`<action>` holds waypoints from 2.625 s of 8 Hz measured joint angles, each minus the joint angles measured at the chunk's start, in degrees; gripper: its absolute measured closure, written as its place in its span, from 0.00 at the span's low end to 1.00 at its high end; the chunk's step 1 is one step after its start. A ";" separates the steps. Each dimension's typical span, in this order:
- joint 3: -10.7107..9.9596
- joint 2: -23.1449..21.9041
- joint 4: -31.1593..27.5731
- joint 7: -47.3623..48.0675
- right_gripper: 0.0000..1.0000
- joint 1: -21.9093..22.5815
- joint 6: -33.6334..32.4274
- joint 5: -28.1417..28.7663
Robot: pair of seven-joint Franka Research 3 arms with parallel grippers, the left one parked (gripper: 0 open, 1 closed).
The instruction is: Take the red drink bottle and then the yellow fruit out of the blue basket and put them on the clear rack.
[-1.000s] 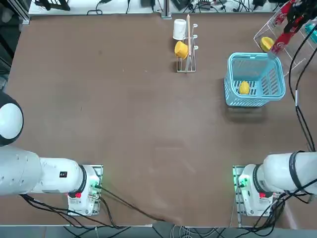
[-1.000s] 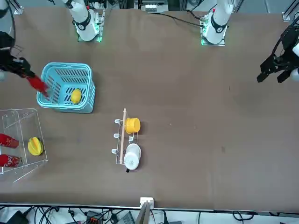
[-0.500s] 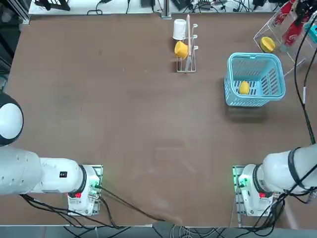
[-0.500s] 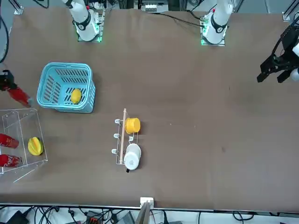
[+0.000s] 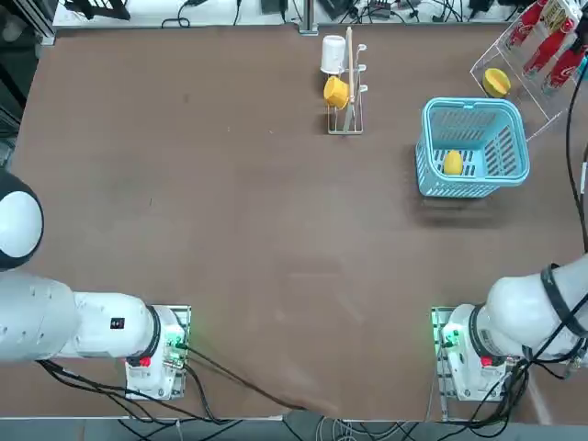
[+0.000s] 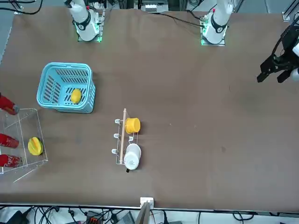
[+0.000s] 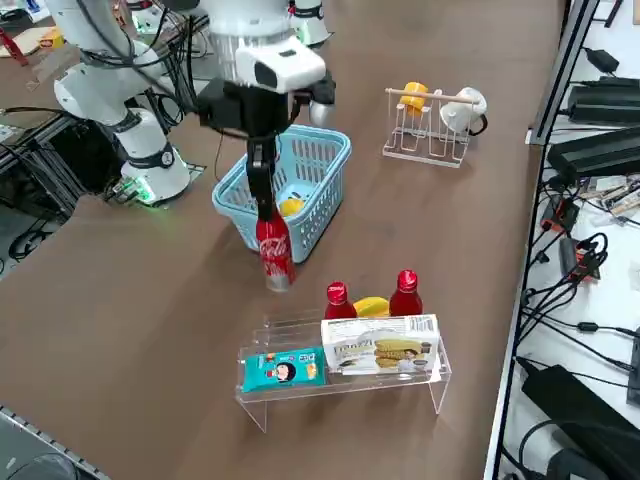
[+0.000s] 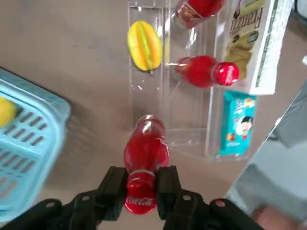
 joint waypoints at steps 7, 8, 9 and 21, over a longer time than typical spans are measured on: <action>-0.01 7.35 3.88 -15.12 0.63 -5.83 6.02 4.15; -0.01 8.14 4.11 -15.38 0.63 -6.10 6.55 4.50; -0.01 8.77 4.29 -15.53 0.63 -6.34 6.85 4.71; 0.24 11.40 9.95 -14.83 0.00 -7.33 6.29 7.42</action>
